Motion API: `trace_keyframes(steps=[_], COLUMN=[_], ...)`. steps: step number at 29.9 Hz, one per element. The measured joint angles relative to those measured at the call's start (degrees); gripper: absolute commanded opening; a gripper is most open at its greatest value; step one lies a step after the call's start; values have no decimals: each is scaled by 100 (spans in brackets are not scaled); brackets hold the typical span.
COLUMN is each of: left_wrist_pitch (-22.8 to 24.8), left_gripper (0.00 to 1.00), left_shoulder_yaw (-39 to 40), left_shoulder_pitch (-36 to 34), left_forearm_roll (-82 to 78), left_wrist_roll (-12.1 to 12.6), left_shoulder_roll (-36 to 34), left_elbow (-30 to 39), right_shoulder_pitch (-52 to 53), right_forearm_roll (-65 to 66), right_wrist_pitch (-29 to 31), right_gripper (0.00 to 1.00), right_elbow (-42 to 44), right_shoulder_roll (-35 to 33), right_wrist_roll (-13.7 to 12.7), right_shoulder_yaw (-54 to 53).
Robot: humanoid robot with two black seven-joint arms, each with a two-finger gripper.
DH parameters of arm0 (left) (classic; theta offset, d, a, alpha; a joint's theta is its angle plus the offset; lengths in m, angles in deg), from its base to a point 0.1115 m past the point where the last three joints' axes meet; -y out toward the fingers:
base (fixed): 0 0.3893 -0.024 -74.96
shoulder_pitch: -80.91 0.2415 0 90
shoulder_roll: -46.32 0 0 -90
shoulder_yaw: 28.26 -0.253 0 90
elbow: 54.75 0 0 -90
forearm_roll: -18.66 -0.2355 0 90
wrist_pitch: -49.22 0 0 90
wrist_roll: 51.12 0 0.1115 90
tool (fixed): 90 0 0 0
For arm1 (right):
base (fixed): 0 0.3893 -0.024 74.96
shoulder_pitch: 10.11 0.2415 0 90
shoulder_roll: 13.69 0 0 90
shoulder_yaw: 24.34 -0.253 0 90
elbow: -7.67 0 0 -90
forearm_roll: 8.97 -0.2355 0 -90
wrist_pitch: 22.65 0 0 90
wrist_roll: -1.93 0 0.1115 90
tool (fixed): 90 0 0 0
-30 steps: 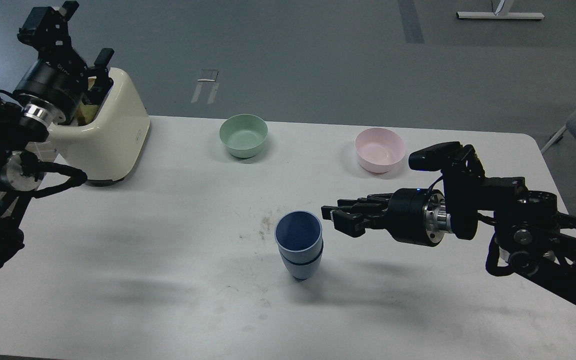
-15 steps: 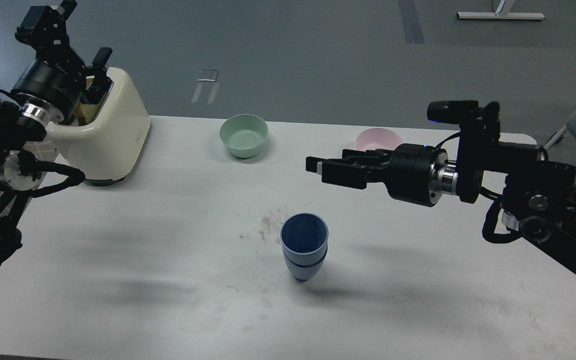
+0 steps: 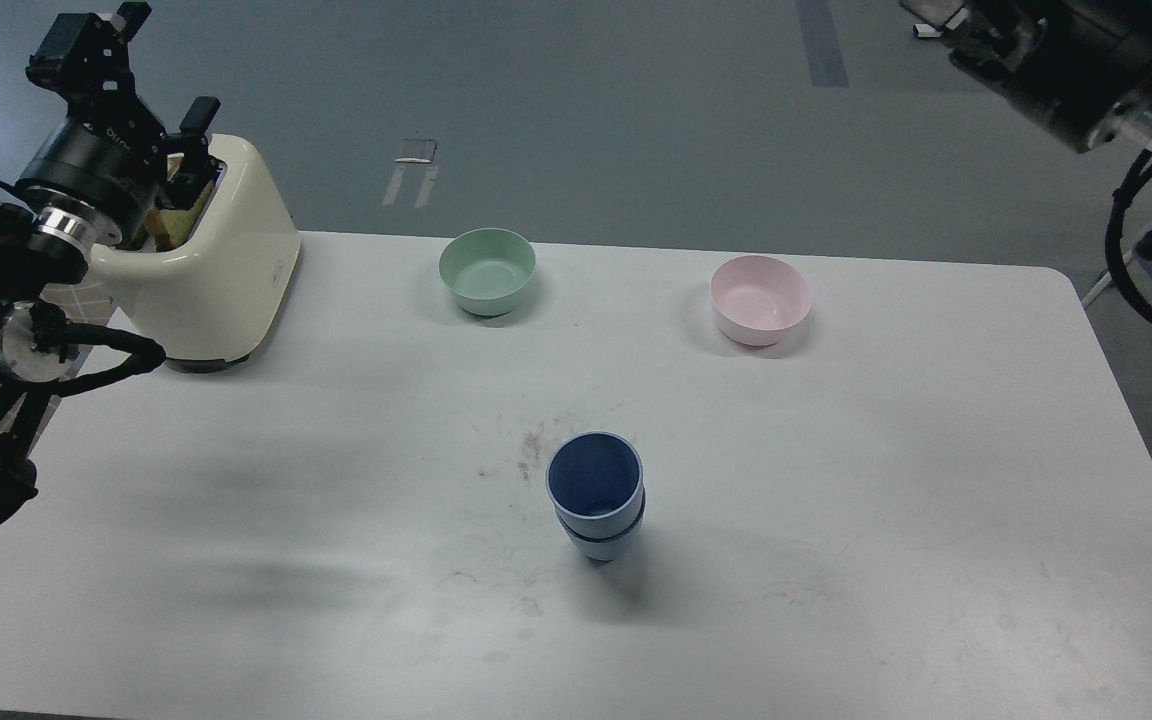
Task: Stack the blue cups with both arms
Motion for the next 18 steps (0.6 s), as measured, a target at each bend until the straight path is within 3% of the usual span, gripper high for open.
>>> trace_keyframes(steps=[11,18], left_wrist_pitch=[174,230], left_gripper=[97,97], left_shoulder_yaw=[90,97], left_shoulder_pitch=[15,15], left_forearm_roll=[90,96], left_wrist_roll=[-7,-14], left_shoulder_roll=[-18,19], left_elbow=[3,-9], right_shoulder_pitch=[-106,-116], right_forearm_roll=[-1918,-3340], right_wrist_pitch=[-1,-2], right_gripper=[100,100], right_elbow=[2324,3217], right_shoulder_roll=[-49,-32], right_wrist_roll=[13,21], right_shoulder_yaw=[-1034,-1122])
